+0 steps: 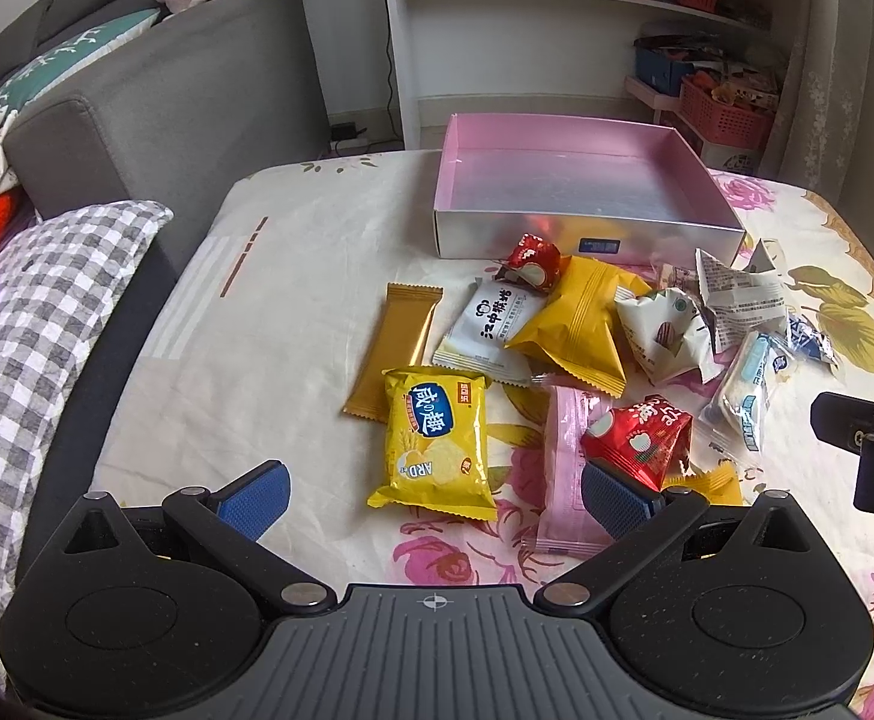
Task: Organize snacks
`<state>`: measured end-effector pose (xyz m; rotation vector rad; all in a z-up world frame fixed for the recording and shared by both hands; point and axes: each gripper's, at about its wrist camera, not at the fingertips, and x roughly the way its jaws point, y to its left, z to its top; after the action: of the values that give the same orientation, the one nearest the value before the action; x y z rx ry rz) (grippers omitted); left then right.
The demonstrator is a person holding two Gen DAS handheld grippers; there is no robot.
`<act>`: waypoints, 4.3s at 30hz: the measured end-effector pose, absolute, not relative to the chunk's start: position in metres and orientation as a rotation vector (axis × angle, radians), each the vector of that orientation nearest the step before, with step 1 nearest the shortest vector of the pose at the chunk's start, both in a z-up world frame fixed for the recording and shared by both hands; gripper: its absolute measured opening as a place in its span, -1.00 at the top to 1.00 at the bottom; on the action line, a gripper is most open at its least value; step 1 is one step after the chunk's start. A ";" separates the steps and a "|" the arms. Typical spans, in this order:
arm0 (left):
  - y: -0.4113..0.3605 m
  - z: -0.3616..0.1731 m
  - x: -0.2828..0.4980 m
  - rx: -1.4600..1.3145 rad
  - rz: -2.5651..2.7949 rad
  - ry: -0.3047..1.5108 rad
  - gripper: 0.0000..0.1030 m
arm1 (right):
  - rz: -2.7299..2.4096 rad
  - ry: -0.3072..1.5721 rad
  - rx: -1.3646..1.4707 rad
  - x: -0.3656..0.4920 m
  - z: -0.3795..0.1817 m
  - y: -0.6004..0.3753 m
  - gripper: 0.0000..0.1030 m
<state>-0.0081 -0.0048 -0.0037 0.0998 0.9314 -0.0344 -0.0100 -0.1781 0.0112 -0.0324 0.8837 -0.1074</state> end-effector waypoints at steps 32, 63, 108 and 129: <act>-0.006 -0.005 -0.009 0.098 -0.034 0.930 -1.00 | -0.109 0.886 -0.033 -0.010 0.010 -0.177 -0.88; -0.002 0.011 0.027 0.099 -0.211 0.922 -1.00 | -0.015 0.888 0.085 0.019 0.037 -0.215 -0.88; -0.018 -0.075 0.159 0.119 -0.367 1.045 -0.19 | -0.113 1.179 0.374 0.109 -0.066 -0.242 -0.06; -0.007 -0.073 0.149 0.182 -0.336 1.067 -0.04 | -0.138 1.190 0.325 0.102 -0.066 -0.259 0.21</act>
<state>0.1494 -0.0073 -0.0734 0.1820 1.0673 -0.3360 0.1024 -0.2591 -0.0663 0.3253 1.1899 -0.1385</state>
